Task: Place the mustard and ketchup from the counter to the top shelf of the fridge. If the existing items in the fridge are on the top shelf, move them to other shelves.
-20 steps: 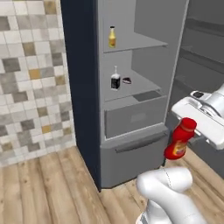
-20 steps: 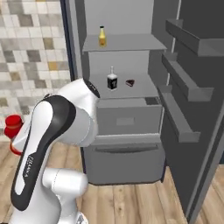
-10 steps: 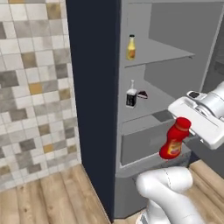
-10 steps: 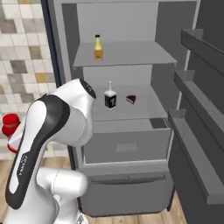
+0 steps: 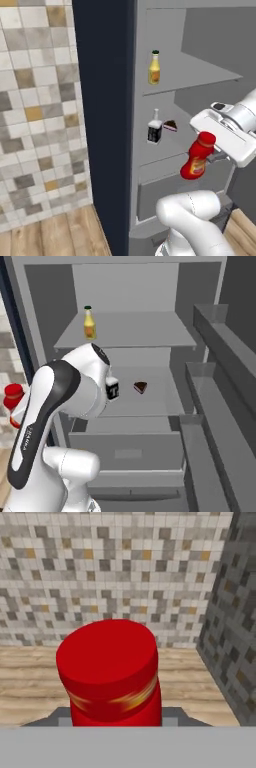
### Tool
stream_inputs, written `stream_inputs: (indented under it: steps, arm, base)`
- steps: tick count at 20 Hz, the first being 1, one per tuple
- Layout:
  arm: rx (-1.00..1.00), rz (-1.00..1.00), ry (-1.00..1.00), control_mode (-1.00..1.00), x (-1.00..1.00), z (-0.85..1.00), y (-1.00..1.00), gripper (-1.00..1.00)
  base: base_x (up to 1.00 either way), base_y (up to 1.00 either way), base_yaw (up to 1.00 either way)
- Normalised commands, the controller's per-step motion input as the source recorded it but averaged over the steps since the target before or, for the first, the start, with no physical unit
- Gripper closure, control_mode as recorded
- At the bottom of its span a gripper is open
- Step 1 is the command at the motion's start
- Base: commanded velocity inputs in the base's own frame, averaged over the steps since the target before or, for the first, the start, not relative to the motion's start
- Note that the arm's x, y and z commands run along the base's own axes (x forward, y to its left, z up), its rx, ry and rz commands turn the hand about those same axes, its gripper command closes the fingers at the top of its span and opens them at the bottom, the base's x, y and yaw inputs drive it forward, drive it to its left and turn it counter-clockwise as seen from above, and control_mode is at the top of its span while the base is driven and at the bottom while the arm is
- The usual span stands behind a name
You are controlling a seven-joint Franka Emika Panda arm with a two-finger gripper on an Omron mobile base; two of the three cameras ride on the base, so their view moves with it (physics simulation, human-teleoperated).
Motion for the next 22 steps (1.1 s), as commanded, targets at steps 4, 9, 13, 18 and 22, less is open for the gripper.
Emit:
stream_inputs:
  steps: [4,9,13,18,22]
  arm:
    - [0.0,0.0,0.0,1.0,0.0,0.0,0.0,1.0]
    - [0.0,0.0,0.0,1.0,0.0,0.0,0.0,1.0]
    - [0.0,0.0,0.0,1.0,0.0,0.0,0.0,1.0]
    - [0.0,0.0,0.0,1.0,0.0,0.0,0.0,1.0]
    - [0.0,0.0,0.0,1.0,0.0,0.0,0.0,1.0]
  base:
    - [0.21,-0.35,0.22]
    - [0.01,-0.78,0.11]
    - [0.0,-0.14,0.0]
    - [0.09,-0.09,0.0]
    - [0.22,-0.37,-0.06]
